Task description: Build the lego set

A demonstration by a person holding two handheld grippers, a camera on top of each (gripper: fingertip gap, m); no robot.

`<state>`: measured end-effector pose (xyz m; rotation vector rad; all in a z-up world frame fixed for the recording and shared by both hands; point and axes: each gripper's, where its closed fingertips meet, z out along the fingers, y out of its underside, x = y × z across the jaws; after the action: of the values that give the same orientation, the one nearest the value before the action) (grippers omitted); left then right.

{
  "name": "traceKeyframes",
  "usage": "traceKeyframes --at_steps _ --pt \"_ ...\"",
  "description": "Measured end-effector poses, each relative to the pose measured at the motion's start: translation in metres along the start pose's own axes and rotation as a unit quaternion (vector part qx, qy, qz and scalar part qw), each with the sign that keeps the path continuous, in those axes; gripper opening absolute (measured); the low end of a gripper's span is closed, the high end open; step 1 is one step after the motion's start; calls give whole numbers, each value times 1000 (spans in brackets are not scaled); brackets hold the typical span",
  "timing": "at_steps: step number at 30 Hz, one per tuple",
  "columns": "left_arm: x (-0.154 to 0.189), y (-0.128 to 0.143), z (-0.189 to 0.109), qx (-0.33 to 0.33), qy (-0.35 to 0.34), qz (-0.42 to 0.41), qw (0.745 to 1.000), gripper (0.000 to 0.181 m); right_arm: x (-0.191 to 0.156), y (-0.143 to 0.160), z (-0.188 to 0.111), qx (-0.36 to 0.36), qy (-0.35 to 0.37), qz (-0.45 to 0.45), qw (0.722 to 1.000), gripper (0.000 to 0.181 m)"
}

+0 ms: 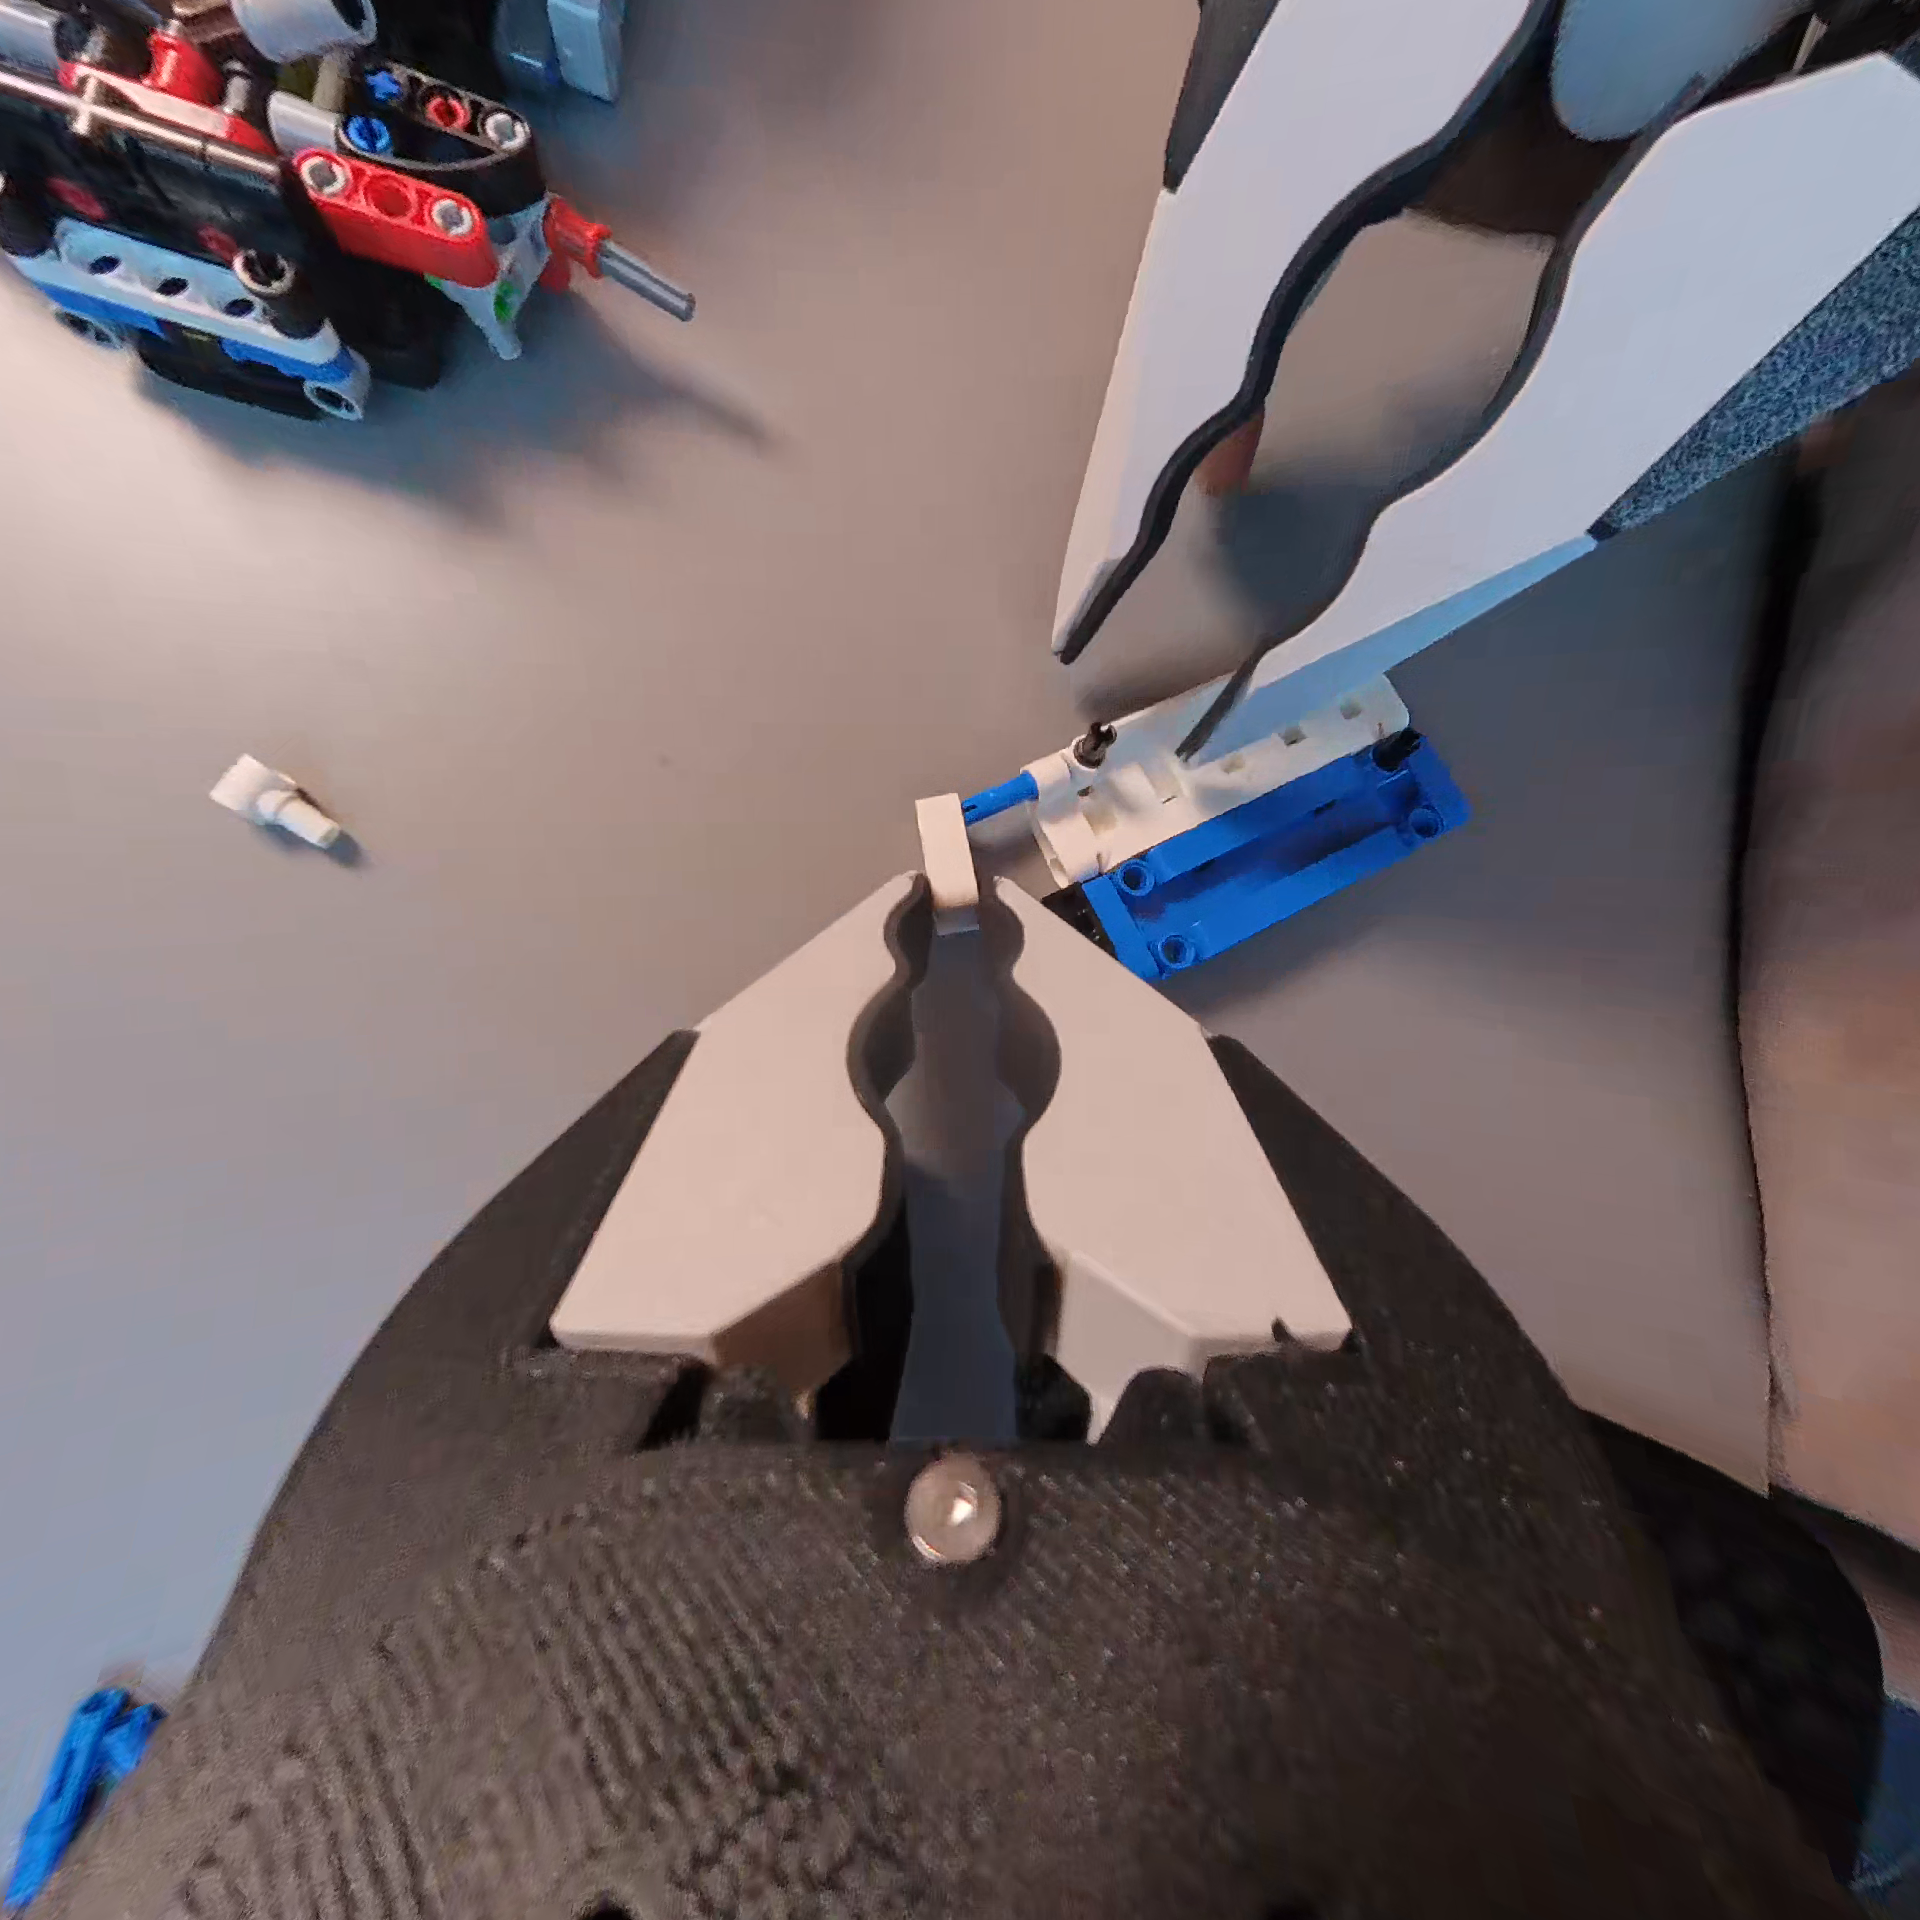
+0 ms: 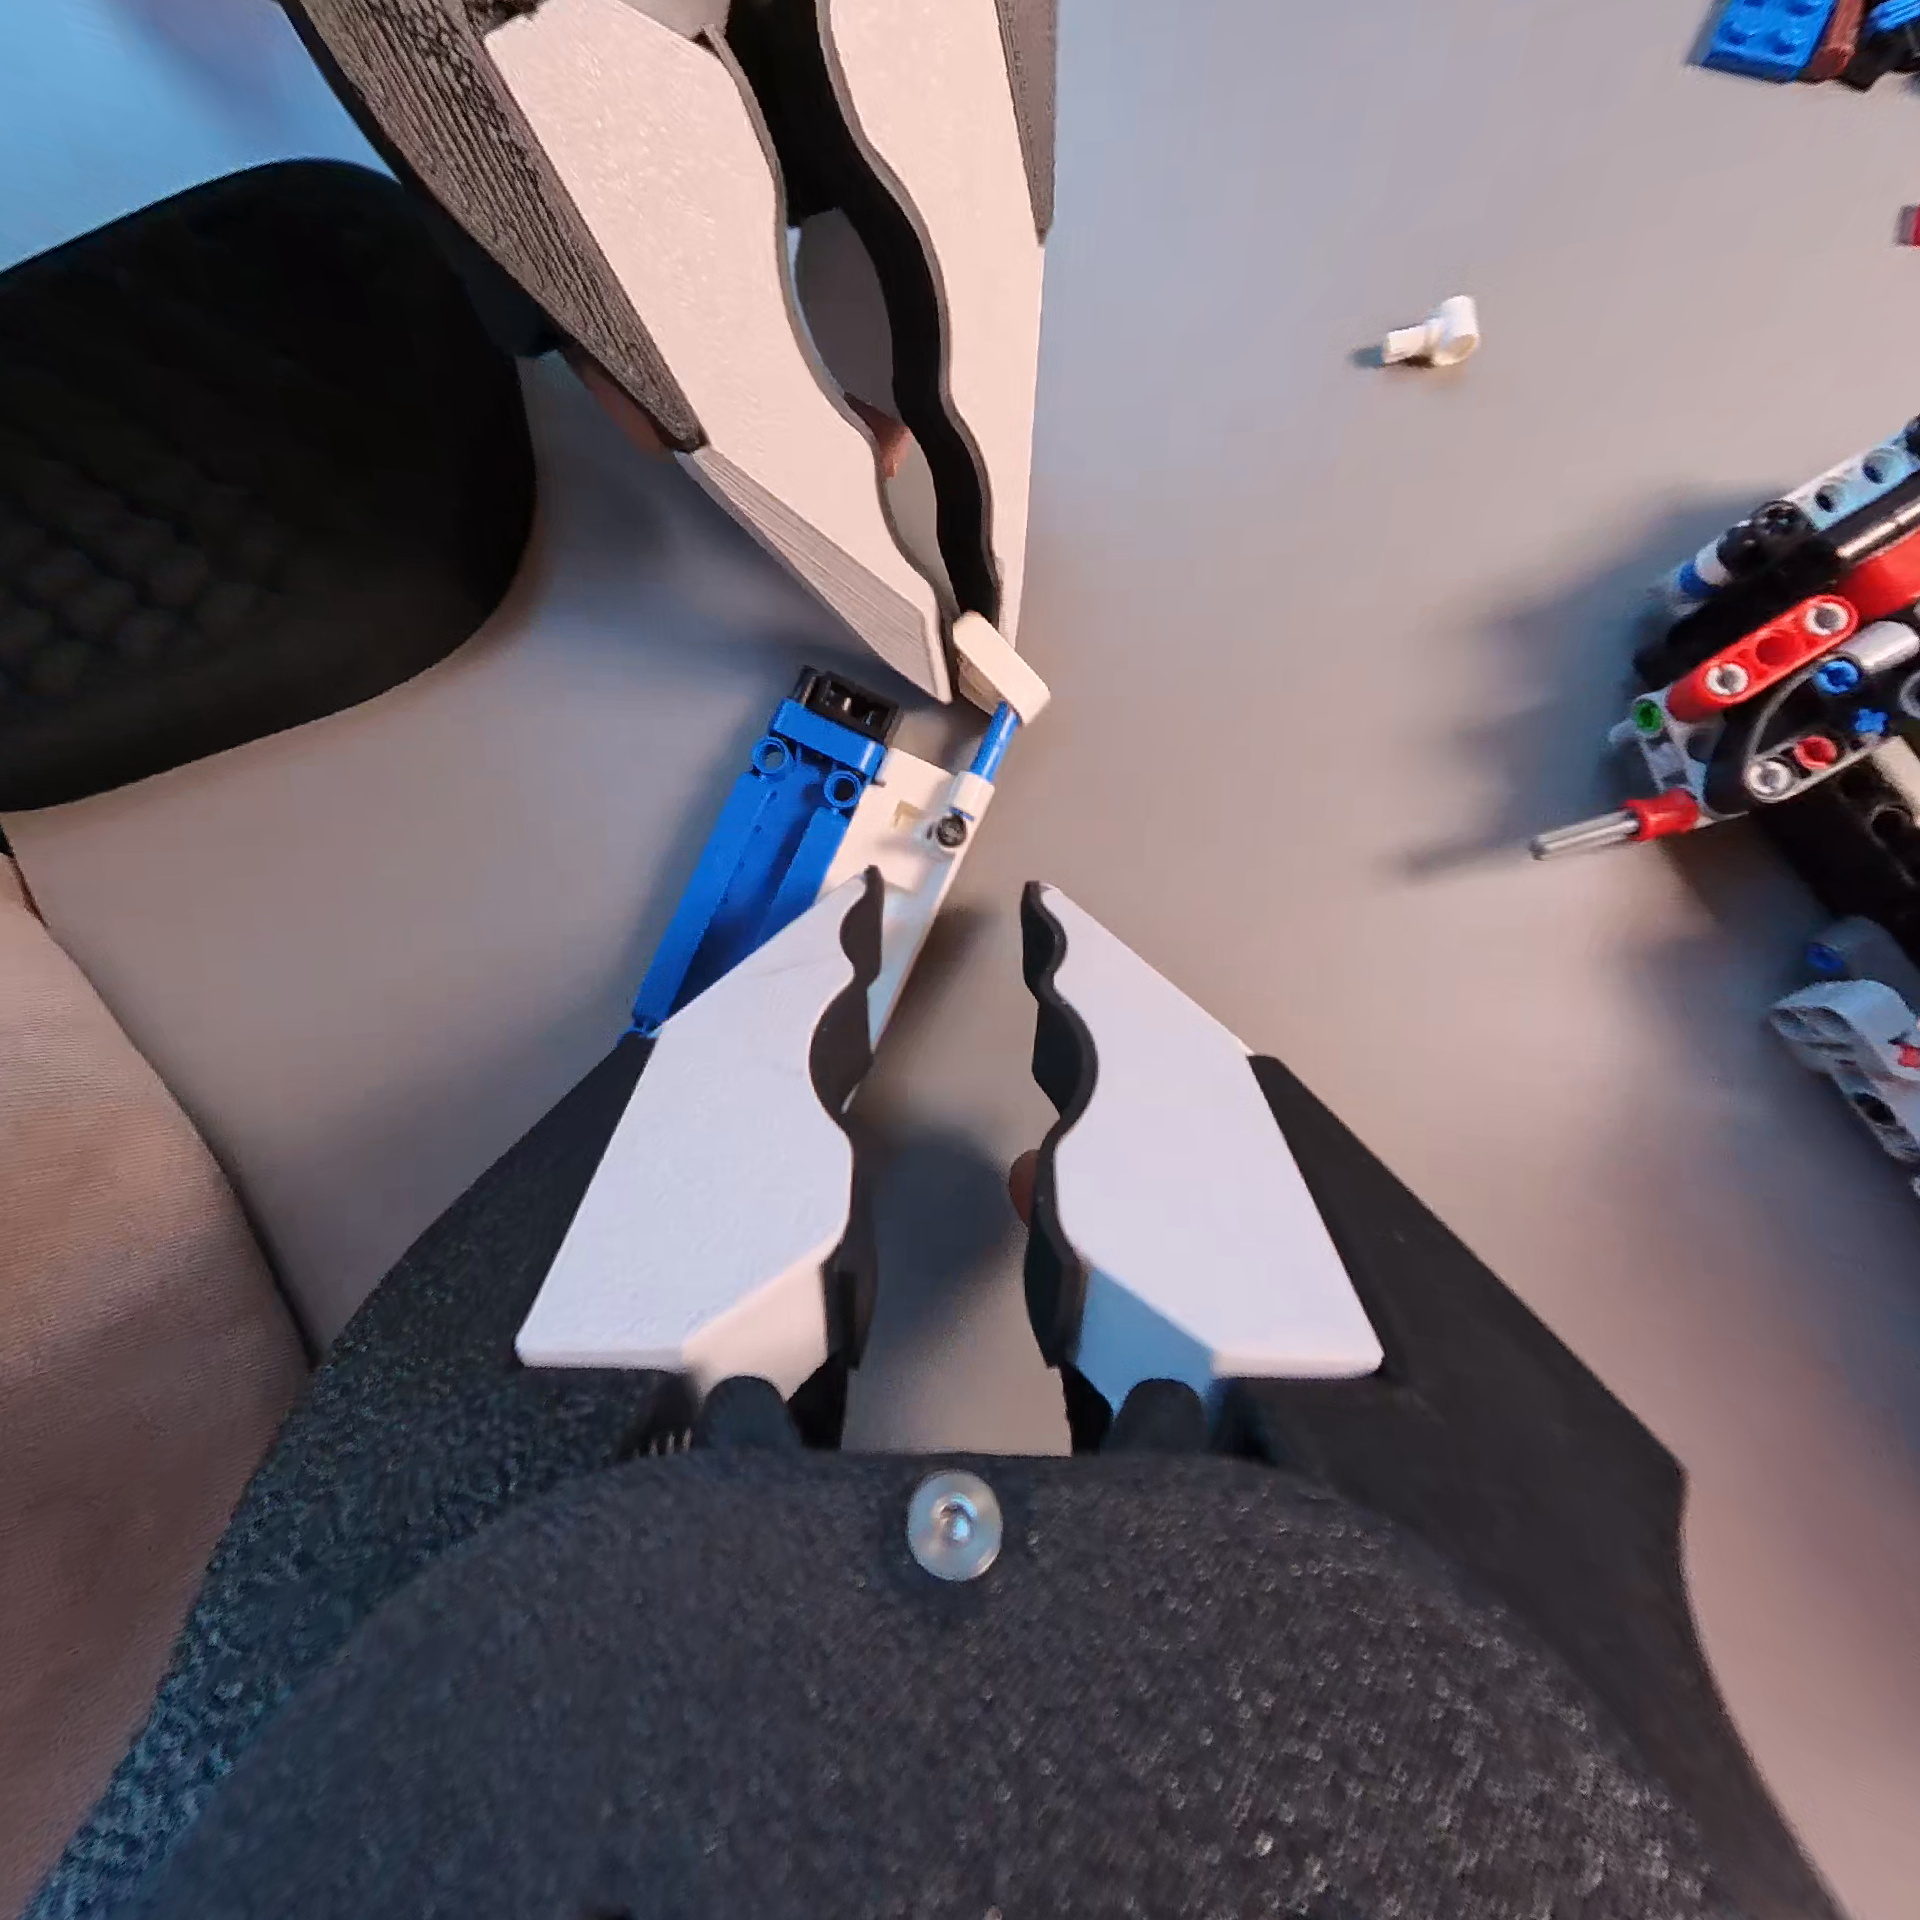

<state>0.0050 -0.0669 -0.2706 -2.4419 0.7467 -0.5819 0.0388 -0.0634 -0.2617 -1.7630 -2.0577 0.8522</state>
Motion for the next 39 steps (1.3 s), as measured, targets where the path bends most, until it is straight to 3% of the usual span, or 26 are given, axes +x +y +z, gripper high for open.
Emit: traceKeyframes --at_steps 8,13,17,39 --pt "1 -3 0 27 -62 30 997 7 -8 -3 15 -23 -1 -16 1000 2" --pt "6 -1 -5 38 -59 44 997 6 -6 -2 13 -18 -4 -19 1000 1" --pt "0 6 -3 10 -78 36 996 6 -12 -2 11 -19 -24 -36 999 1" --pt "3 0 0 -6 -97 40 994 6 -6 0 9 -17 -20 -13 1000 0"
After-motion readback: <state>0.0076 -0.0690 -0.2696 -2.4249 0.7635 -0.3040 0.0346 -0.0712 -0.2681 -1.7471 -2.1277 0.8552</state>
